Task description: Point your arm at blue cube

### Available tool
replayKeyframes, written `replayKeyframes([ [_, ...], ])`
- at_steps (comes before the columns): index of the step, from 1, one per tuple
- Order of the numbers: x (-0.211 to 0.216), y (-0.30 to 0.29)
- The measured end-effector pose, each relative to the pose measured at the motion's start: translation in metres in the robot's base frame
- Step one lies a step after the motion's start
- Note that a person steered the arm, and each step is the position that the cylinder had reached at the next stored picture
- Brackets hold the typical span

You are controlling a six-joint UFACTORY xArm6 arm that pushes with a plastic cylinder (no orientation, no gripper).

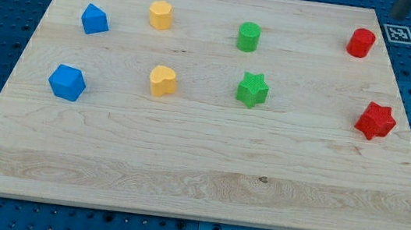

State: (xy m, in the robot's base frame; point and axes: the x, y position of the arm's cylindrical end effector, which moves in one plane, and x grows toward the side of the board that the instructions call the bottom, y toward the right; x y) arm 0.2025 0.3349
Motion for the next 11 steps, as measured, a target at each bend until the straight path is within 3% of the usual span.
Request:
replayKeyframes([
  [3, 0.004, 0.0],
  [5, 0.049, 0.0],
  [6, 0.049, 0.0],
  [8, 0.113, -0.003],
  [10, 0.133, -0.012],
  [11, 0.154, -0.045],
])
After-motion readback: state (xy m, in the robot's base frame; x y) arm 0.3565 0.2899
